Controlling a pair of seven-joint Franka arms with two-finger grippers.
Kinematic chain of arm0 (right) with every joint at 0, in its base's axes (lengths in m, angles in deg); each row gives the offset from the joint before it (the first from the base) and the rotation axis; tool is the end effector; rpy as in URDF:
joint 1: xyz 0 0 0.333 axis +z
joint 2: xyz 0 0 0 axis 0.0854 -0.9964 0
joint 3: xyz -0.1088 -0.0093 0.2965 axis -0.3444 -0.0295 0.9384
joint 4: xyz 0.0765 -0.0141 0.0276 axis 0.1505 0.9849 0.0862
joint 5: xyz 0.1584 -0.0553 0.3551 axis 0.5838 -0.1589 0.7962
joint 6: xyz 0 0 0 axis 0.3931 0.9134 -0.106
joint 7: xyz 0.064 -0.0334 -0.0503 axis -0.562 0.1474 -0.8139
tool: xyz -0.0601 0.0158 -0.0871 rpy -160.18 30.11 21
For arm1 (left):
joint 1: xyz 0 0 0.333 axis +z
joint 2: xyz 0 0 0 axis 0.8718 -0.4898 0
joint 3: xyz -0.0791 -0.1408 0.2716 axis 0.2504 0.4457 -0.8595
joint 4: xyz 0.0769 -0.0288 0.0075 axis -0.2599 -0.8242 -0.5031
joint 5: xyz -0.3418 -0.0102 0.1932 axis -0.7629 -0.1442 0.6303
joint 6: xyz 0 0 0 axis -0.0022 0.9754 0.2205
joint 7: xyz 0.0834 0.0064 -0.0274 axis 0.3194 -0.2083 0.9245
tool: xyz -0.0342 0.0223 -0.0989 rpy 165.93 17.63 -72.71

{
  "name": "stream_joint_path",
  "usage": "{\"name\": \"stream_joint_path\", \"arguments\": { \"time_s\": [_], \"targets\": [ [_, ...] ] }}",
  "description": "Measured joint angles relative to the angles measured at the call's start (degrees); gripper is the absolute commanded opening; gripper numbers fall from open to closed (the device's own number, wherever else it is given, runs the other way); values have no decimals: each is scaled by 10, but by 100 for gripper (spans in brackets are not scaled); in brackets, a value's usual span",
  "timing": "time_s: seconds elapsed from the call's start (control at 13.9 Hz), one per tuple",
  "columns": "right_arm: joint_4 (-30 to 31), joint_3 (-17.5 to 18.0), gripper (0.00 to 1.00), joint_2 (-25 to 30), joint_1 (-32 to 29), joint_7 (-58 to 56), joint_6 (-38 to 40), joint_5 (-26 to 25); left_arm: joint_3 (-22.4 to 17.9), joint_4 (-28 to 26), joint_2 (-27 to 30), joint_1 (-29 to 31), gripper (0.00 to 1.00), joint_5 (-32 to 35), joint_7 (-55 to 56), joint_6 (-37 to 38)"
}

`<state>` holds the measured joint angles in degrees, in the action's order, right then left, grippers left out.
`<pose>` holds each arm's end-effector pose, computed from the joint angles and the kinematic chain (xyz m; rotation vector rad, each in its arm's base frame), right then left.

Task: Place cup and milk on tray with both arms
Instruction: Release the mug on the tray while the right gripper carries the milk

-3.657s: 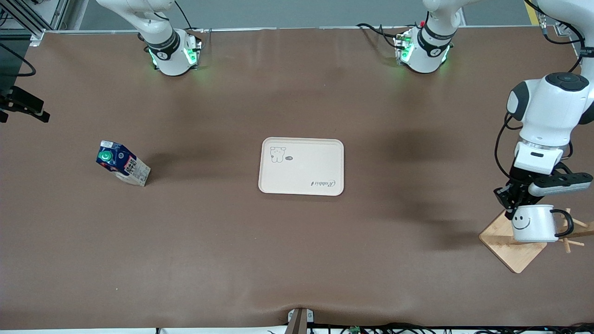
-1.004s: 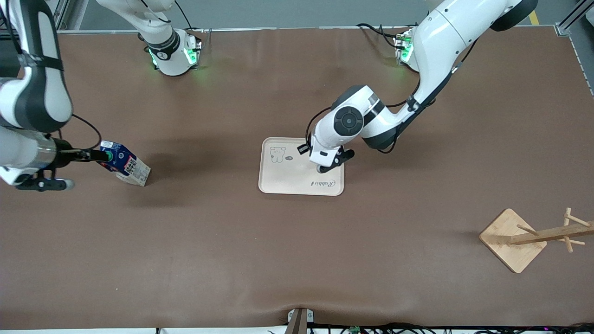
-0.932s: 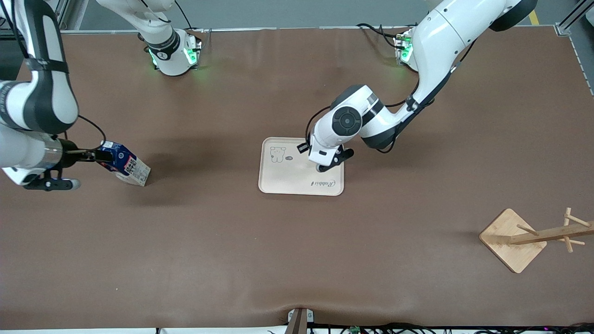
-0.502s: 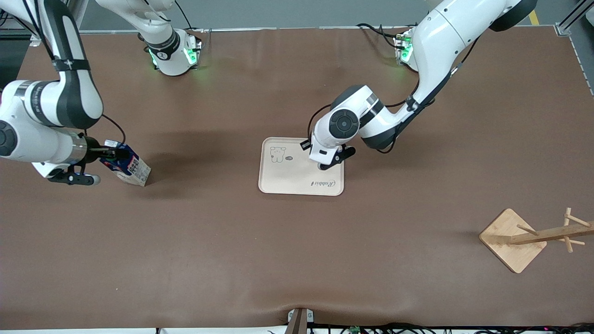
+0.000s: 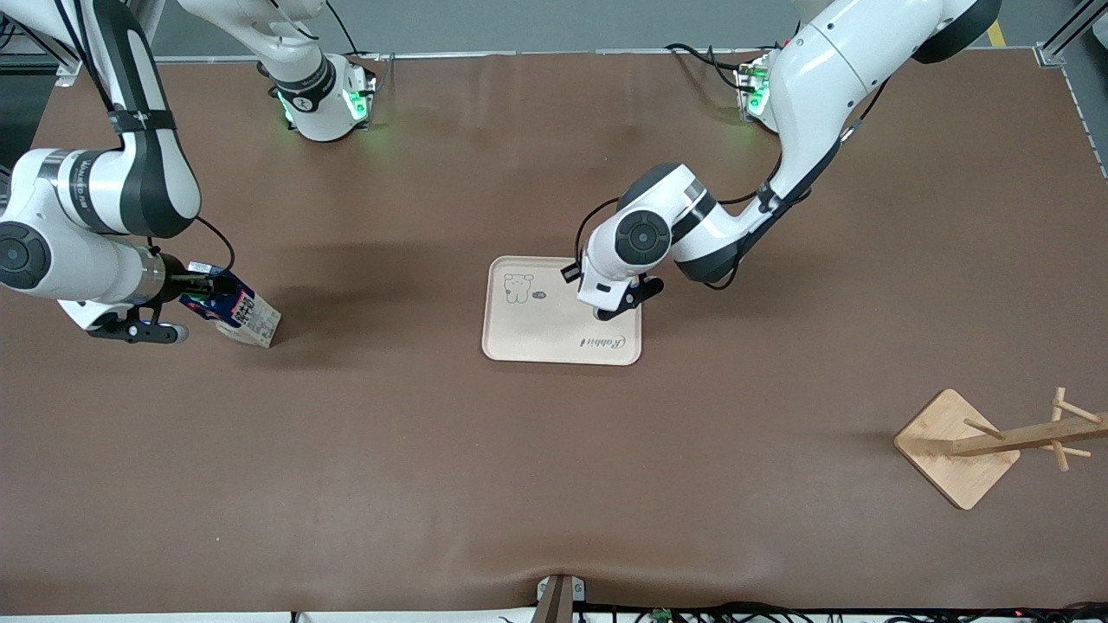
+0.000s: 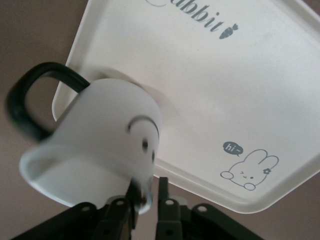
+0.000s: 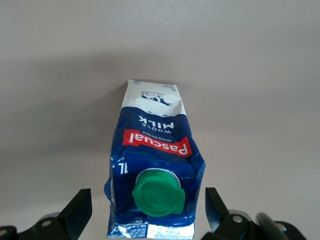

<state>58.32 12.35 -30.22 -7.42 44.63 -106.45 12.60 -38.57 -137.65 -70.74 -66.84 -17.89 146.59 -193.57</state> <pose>0.5497 -0.0513 0.3503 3.0122 -0.1544 -0.4442 0.4740 -0.4460 0.2460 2.9035 0.7346 -0.5451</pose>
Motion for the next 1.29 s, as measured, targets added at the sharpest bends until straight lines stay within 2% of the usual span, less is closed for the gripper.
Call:
{"name": "stream_joint_path", "arguments": {
  "time_s": [0.07, 0.22, 0.29, 0.43, 0.5, 0.57, 0.72, 0.93, 1.15, 1.29],
  "targets": [
    [2, 0, 100, 0, 0, 3, -3, 0, 0, 3, 0, 0, 100, 0, -12, 0],
    [18, -1, 100, 0, -4, 5, -27, 0, -2, 8, 0, 3, 100, 0, -32, 0],
    [31, -1, 89, 0, -7, 5, -43, 0, -3, 13, 0, 4, 100, 0, -37, 2],
    [49, -1, 31, 0, -12, 5, -64, 0, -4, 35, 0, 4, 100, 0, -41, 25],
    [50, -1, 10, 0, -12, 6, -64, 0, -4, 53, 0, 4, 100, 0, -41, 49],
    [48, 0, 0, 2, -12, 8, -64, 0, -4, 75, 0, 5, 100, 2, -41, 78],
    [38, 0, 0, 3, -12, 12, -45, 0, -4, 115, 9, 8, 100, 43, -44, 120],
    [-17, 2, 0, 4, -5, 12, 45, 0, -4, 140, 42, 32, 100, 124, -62, 143],
    [-99, 7, 0, 5, 29, 15, 145, 40, -5, 149, 80, 90, 100, 133, -147, 162],
    [-138, 9, 0, 4, 50, 17, 175, 77, -5, 150, 103, 129, 100, 133, -205, 166]
  ]
}}
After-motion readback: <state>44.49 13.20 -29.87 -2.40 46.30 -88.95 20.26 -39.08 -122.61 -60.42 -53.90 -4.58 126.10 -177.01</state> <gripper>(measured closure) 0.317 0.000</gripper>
